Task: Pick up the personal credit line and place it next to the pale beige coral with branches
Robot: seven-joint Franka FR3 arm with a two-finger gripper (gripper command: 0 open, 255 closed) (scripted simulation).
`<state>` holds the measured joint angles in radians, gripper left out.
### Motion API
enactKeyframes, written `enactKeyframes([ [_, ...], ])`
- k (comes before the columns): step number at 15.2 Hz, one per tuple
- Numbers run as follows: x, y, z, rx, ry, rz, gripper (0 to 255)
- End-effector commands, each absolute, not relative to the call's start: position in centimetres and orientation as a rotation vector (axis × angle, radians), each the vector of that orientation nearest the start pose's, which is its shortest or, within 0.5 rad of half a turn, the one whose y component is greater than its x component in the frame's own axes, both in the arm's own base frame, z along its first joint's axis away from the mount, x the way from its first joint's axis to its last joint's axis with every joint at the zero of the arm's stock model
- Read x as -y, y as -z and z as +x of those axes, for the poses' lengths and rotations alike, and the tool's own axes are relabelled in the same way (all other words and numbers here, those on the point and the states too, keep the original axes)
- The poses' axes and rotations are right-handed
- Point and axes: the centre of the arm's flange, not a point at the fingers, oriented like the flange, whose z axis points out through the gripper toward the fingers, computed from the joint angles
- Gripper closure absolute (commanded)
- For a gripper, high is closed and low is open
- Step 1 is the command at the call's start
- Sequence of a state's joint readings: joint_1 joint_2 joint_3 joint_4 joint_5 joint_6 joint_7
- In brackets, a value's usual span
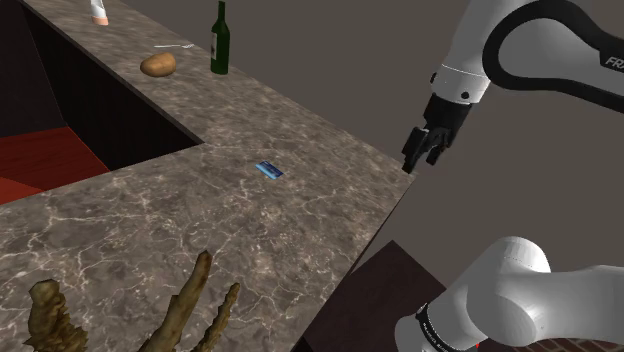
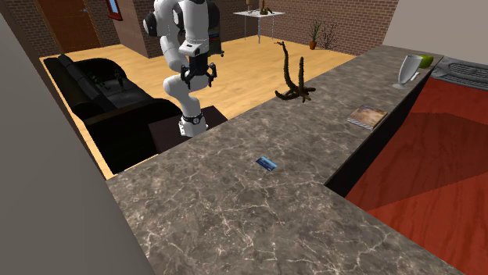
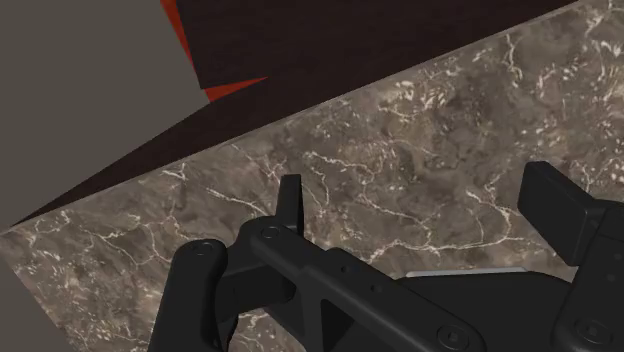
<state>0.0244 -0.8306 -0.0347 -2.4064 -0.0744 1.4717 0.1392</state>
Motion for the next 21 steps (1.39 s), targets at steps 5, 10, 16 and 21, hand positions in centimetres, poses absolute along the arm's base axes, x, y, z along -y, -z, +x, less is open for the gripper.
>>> enactKeyframes([
  [5,0.9,-53.6,30.8,-0.158,-0.031,-3.180,0],
  [10,-0.1,-49.5,34.2,-0.076,0.130,-3.164,0],
  [16,-1.5,-45.0,38.8,0.021,0.320,-3.131,0],
  [21,-3.0,-41.7,42.9,0.101,0.476,-3.092,0],
])
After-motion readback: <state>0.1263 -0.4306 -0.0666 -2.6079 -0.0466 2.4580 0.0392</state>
